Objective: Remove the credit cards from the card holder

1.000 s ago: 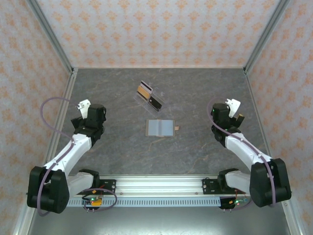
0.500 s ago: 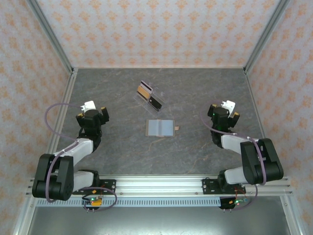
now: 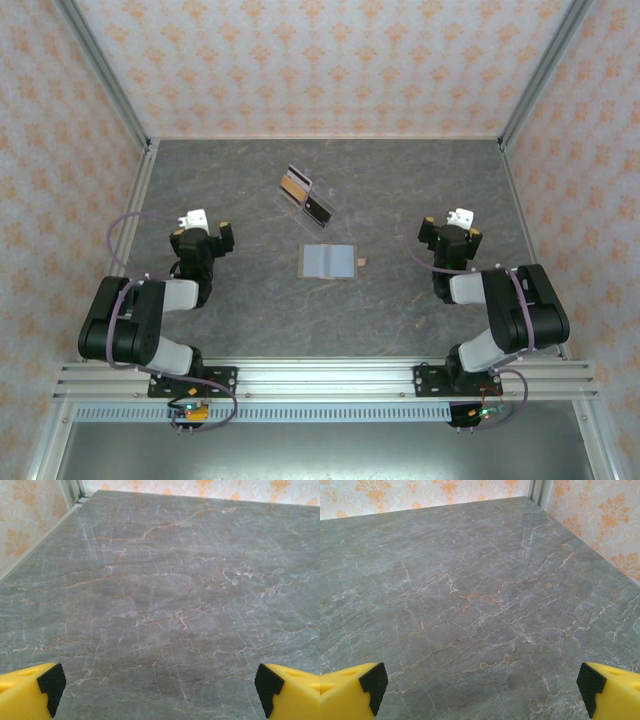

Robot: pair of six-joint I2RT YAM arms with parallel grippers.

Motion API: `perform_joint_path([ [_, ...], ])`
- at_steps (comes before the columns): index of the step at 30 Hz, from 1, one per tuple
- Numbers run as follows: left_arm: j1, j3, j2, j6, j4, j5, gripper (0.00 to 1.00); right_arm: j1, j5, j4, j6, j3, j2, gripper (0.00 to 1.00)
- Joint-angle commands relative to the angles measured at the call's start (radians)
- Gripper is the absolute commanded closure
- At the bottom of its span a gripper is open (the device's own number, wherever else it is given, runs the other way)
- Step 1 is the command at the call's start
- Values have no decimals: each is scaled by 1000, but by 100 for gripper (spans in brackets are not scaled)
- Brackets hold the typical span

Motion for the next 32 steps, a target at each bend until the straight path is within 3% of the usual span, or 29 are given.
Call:
perform_joint_path([
  [1,-17,52,26,29,28,-37,0,-9,21,4,13,23,8,0],
  [5,-36,74,32,38,-12,-80,0,-19,13,-15,23,30,7,1],
  [25,-39,81,33,50,-26,-64,0,-18,11,-19,21,34,9,1],
  [28,-20,94,35,60,-48,25,0,-18,10,-19,22,33,9,0],
  [32,-22,89,35,62,-40,21,0,-18,10,-18,22,32,6,0],
])
